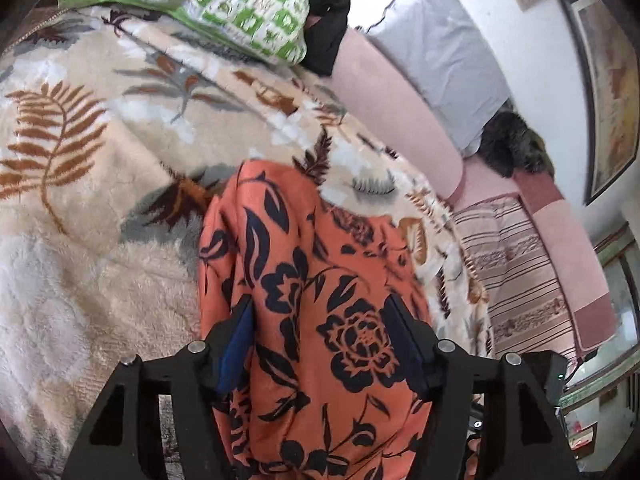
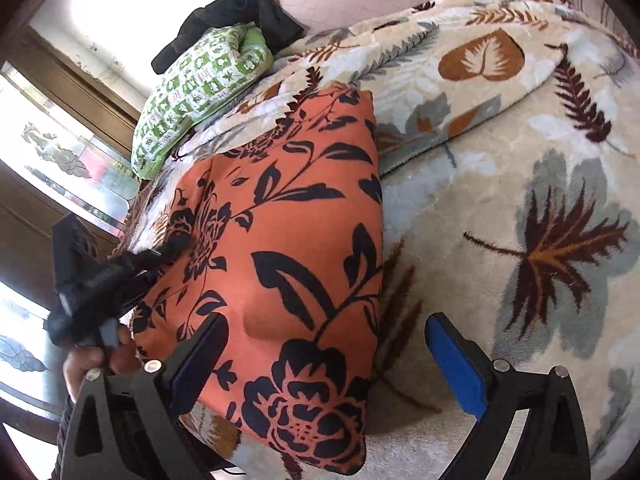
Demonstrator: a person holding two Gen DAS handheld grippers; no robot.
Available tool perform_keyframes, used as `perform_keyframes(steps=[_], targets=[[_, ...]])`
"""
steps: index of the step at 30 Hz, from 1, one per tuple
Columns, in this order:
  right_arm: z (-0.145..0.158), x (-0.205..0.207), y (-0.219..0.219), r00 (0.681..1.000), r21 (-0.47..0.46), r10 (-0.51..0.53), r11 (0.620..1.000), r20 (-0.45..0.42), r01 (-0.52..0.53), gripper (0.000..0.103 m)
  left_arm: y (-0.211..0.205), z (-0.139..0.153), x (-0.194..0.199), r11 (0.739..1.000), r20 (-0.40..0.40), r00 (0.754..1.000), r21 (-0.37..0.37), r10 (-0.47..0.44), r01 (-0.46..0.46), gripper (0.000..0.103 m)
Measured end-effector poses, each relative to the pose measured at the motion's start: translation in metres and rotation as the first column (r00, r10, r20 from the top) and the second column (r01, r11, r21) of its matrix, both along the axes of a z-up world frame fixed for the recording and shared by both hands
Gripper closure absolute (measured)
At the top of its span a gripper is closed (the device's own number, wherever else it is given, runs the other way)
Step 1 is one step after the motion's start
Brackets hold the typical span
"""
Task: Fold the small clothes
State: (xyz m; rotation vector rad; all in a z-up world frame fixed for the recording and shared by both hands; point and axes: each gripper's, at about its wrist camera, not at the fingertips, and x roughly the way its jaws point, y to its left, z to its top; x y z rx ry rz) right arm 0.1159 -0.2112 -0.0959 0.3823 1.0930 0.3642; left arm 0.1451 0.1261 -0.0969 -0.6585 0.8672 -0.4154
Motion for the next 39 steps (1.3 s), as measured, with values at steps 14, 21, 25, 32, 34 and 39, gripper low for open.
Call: perform_keyframes(steps=[14,21,25,32,34,39], targets=[[0.013,0.001,0.011,1.0,-0.06,0.01,0.998,0.013,-0.009,0.003,0.013,-0.016,0.03,0.995,-0.058,0.995,0.046,-0.082,0.085,0.037],[0.003,0.003,0.019,1.0,-0.1,0.013,0.995,-0.017,-0.015,0.003,-0.004,-0.032,0.061,0.979,-0.126,0.976,0.075,-0.179,0.189,0.058],[-0.003,0.0,0.022,0.999,-0.101,0.03,0.994,-0.035,-0.033,0.003,-0.005,-0.028,0.069,0.974,-0.16,0.969,0.093,-0.188,0.205,0.087],[-0.008,0.002,0.014,0.999,-0.091,0.016,0.996,-0.03,-0.018,0.003,-0.027,0.01,0.032,0.913,-0.014,0.994,0.395,-0.106,0.102,0.084],[-0.009,0.004,0.016,0.999,-0.087,0.028,0.996,-0.04,-0.031,0.003,-0.021,-0.029,0.05,0.923,-0.157,0.985,0.363,-0.075,0.128,0.067],[0.008,-0.002,0.017,0.999,-0.067,0.046,0.997,0.022,-0.044,0.003,0.005,-0.001,0.029,0.949,-0.095,0.995,0.314,0.032,0.0,0.04]])
